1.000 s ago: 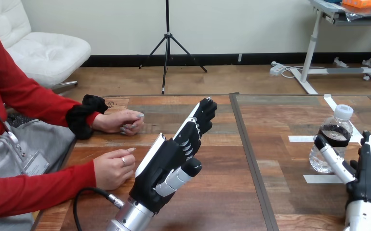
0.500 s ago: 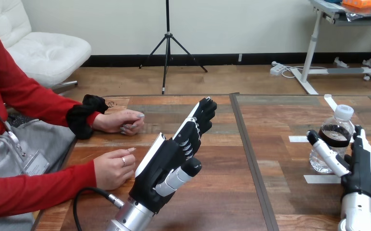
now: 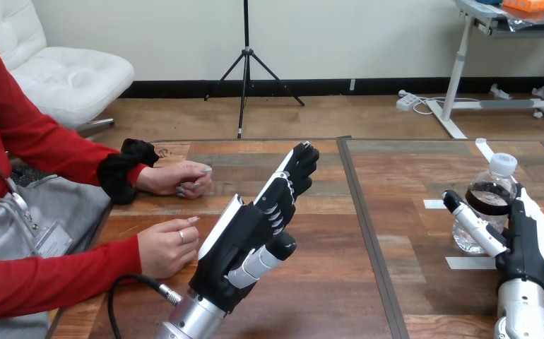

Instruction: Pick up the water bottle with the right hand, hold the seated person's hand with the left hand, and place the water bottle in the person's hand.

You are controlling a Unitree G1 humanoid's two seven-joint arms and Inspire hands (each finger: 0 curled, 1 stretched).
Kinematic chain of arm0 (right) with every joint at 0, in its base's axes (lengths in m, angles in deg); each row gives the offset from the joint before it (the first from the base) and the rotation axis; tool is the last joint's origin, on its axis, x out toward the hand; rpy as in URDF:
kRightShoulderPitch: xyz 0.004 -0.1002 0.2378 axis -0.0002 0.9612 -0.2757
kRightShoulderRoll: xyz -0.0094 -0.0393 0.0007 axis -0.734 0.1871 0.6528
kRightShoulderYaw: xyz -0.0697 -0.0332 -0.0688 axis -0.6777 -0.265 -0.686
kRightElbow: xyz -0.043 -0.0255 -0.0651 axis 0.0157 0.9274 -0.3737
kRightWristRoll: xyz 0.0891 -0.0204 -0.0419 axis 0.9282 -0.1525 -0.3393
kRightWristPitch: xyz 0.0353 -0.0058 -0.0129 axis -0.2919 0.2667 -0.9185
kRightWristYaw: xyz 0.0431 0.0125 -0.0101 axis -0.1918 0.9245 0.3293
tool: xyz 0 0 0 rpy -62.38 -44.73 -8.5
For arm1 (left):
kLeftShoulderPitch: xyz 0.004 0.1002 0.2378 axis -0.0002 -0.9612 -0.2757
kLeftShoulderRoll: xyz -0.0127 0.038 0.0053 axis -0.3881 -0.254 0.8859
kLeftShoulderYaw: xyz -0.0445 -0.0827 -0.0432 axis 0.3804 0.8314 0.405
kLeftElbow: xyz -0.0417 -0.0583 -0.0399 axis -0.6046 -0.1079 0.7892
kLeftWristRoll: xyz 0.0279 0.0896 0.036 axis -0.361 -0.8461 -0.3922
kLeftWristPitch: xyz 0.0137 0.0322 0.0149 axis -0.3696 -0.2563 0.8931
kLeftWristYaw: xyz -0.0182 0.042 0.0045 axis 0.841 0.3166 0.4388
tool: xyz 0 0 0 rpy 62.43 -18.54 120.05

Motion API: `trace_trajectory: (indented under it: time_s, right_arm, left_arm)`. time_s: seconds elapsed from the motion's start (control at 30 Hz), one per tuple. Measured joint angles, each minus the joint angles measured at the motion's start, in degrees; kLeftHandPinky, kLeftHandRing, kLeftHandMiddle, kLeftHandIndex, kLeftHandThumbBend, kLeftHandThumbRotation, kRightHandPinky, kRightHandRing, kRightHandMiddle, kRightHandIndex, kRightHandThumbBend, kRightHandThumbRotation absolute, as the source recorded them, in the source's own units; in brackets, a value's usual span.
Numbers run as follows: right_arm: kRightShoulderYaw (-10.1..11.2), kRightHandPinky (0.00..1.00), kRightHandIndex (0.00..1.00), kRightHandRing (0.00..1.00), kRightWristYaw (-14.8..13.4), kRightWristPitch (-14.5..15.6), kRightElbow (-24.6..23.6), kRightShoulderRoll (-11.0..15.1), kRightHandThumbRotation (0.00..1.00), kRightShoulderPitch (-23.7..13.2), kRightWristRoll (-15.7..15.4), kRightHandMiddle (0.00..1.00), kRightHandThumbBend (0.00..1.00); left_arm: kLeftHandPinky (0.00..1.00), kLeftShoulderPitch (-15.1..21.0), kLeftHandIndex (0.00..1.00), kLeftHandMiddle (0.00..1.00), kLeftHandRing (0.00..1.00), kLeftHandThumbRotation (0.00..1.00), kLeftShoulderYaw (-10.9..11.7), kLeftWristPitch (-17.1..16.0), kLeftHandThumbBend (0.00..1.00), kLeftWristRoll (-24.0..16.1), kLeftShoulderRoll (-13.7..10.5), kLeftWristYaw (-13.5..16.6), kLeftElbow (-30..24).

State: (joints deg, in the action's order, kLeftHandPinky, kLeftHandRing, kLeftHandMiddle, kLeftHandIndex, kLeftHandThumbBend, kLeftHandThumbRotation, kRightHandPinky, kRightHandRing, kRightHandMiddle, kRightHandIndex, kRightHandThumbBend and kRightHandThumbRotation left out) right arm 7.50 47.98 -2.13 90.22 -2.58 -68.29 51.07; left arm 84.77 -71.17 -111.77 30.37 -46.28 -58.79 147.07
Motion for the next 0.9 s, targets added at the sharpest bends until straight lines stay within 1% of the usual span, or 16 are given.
trace_trajectory:
  time_s: [0.43,0.57,0.9]
  right_arm:
    - [0.2,0.91,1.0,1.0,1.35,0.27,1.38,0.94,0.49,-0.69,0.81,1.0,1.0]
    - [0.34,0.91,1.0,1.0,1.81,0.74,1.59,0.99,0.49,-1.01,0.94,1.0,1.0]
    - [-0.08,0.89,1.0,0.98,1.98,1.8,2.66,1.0,0.47,-1.93,0.62,1.0,1.0]
  left_arm:
    - [0.99,0.0,1.0,1.0,1.0,0.83,0.01,0.0,1.0,1.87,-0.03,-1.28,-0.3]
    - [0.99,-0.02,1.0,1.0,1.0,0.83,0.03,0.0,1.0,2.09,-0.07,-1.59,-0.46]
    - [0.99,-0.39,1.0,1.0,1.0,0.84,0.0,0.25,1.0,2.47,-0.12,-2.48,-2.14]
